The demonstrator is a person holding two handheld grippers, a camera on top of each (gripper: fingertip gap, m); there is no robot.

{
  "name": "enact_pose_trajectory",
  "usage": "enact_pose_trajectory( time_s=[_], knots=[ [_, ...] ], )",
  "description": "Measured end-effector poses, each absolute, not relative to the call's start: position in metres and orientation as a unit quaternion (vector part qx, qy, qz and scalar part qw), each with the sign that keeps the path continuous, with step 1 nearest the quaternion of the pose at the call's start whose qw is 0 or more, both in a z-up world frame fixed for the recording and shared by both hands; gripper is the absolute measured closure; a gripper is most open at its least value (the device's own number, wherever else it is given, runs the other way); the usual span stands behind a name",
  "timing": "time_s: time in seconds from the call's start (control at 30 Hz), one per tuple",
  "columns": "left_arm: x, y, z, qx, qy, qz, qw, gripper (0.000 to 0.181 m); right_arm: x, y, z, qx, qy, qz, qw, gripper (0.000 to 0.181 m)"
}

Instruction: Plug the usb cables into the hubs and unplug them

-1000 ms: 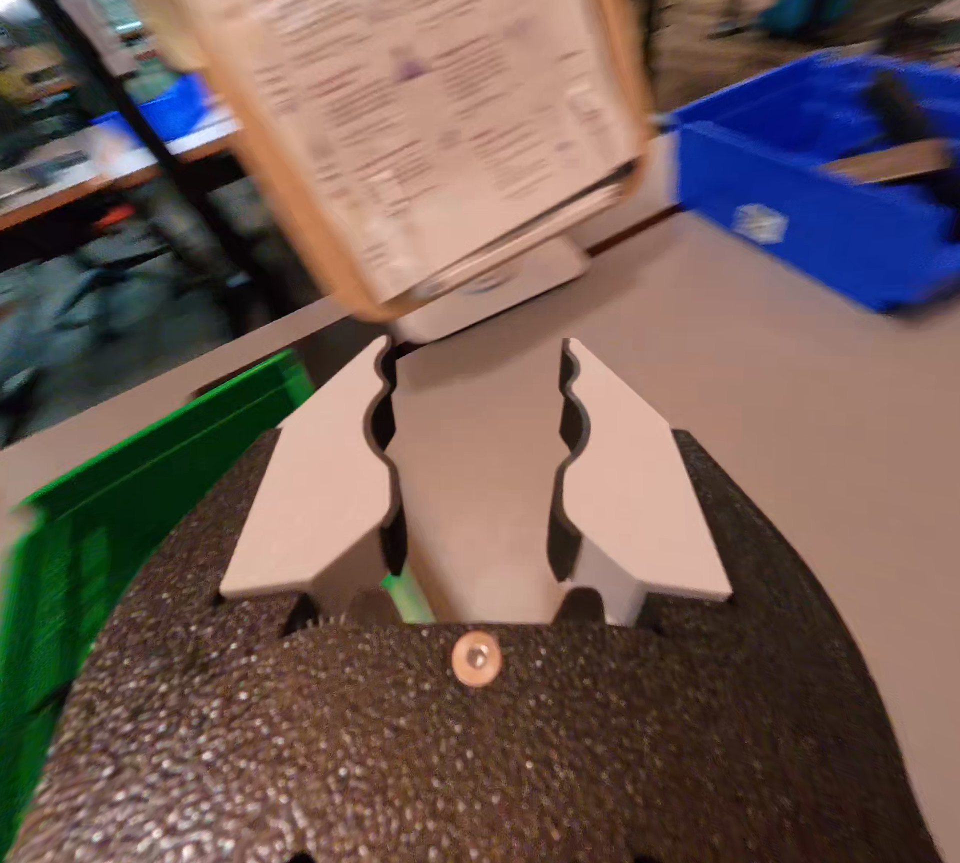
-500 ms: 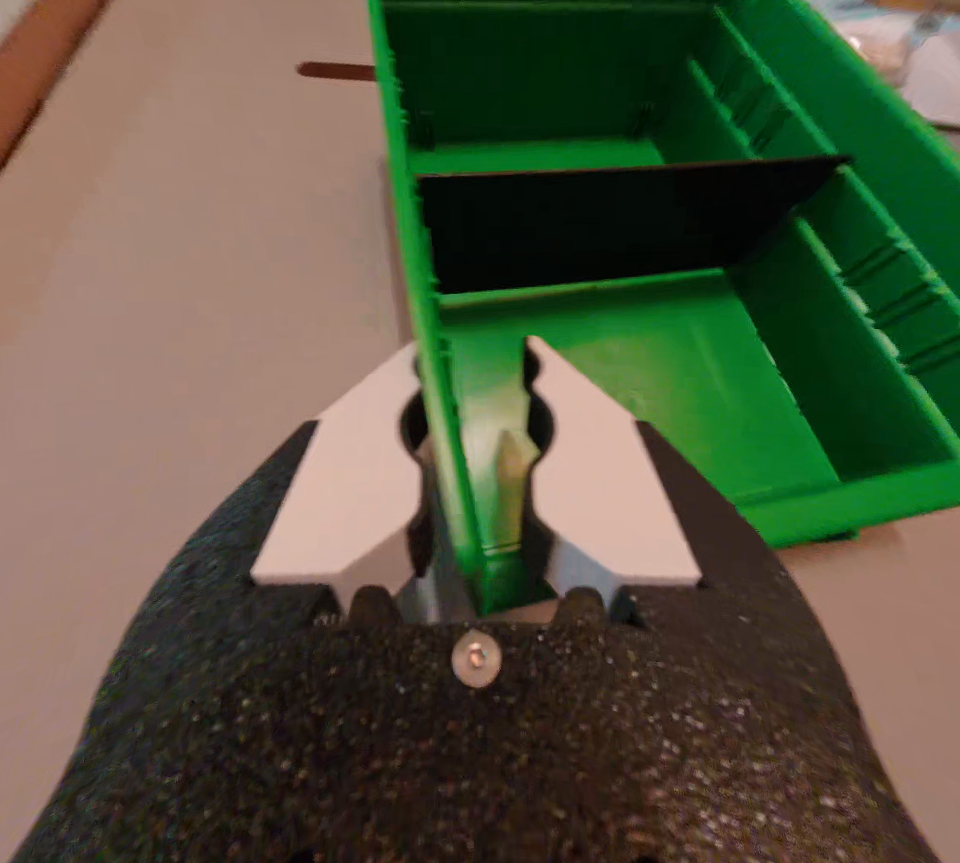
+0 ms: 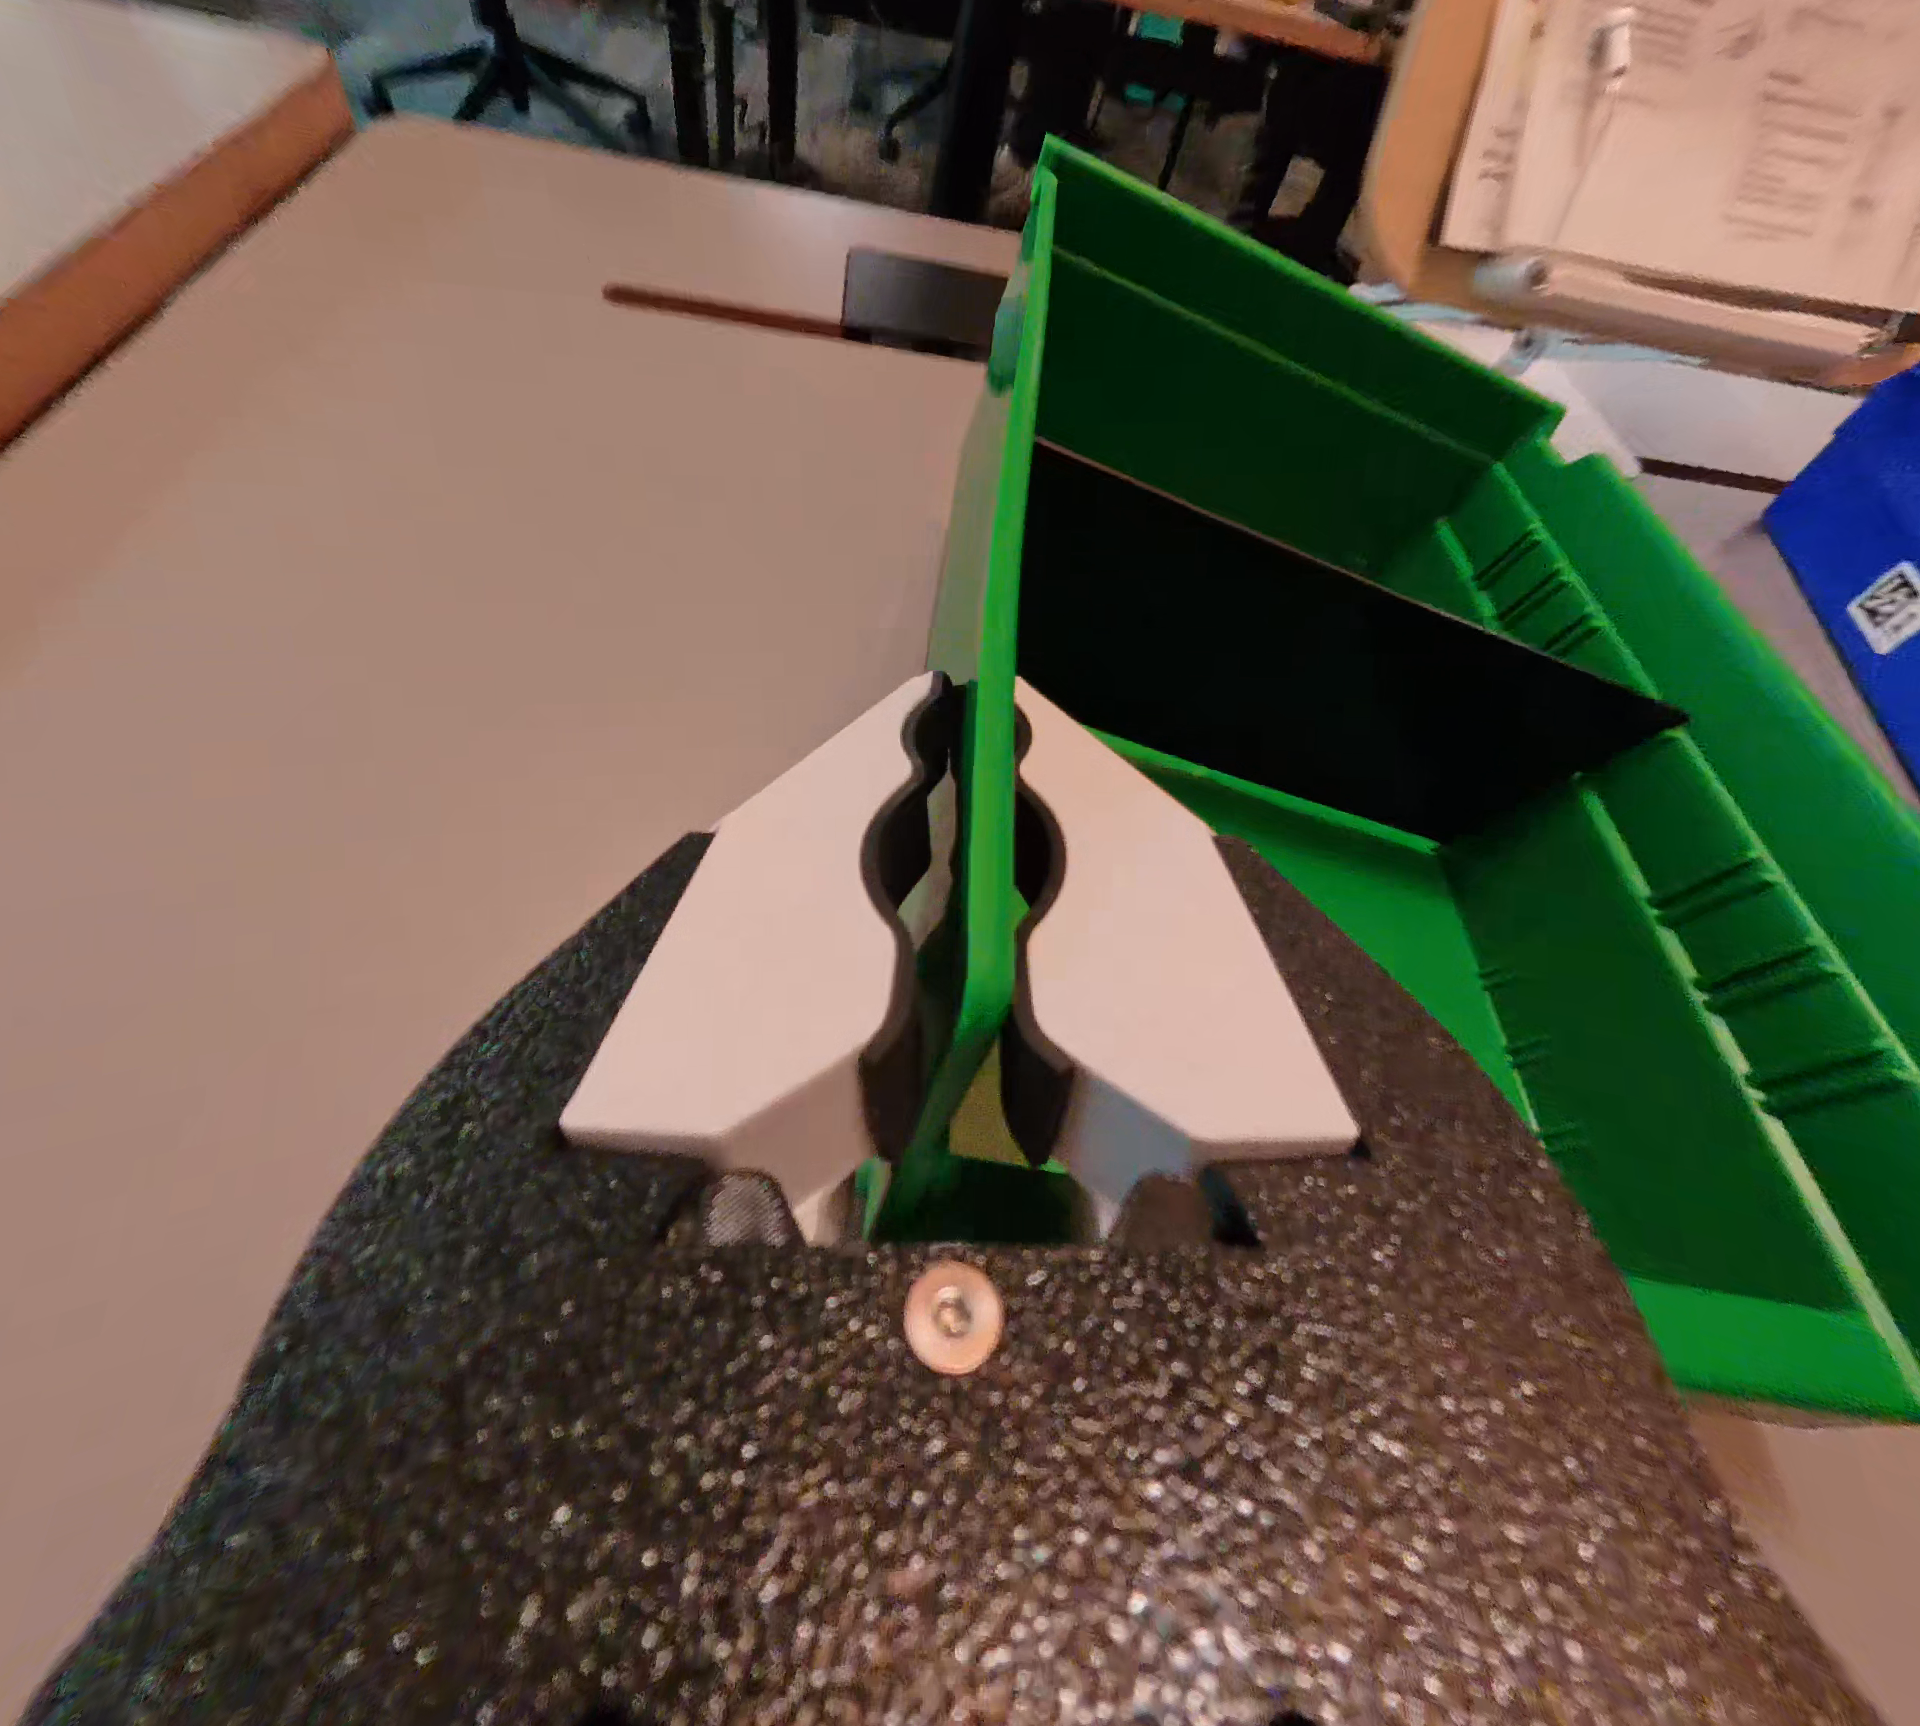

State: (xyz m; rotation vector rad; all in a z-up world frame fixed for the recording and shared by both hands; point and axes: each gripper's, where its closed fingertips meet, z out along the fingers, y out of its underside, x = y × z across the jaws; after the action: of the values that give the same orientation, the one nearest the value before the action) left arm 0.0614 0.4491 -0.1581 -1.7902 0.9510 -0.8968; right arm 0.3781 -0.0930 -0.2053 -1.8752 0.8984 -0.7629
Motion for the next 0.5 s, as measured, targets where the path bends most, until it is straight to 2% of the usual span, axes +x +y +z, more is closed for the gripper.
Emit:
enact_pose_trajectory(
  time_s=[0.07, 0.17, 0.33, 0.5],
  knots=[
    [0.051, 0.439, -0.143, -0.708, 0.395, -0.355, 0.465, 0.177, 0.359, -0.086, -0.205, -0.751, 0.363, -0.314, 0.454, 0.168],
    [0.035, 0.431, -0.122, -0.695, 0.389, -0.382, 0.468, 0.177, 0.331, -0.094, -0.204, -0.771, 0.345, -0.336, 0.417, 0.171],
    [0.018, 0.426, -0.091, -0.679, 0.342, -0.455, 0.463, 0.177, 0.278, -0.111, -0.203, -0.757, 0.346, -0.298, 0.467, 0.177],
    [0.038, 0.396, -0.052, -0.654, 0.34, -0.487, 0.469, 0.177, 0.232, -0.073, -0.203, -0.781, 0.307, -0.284, 0.465, 0.177]
  ],
)
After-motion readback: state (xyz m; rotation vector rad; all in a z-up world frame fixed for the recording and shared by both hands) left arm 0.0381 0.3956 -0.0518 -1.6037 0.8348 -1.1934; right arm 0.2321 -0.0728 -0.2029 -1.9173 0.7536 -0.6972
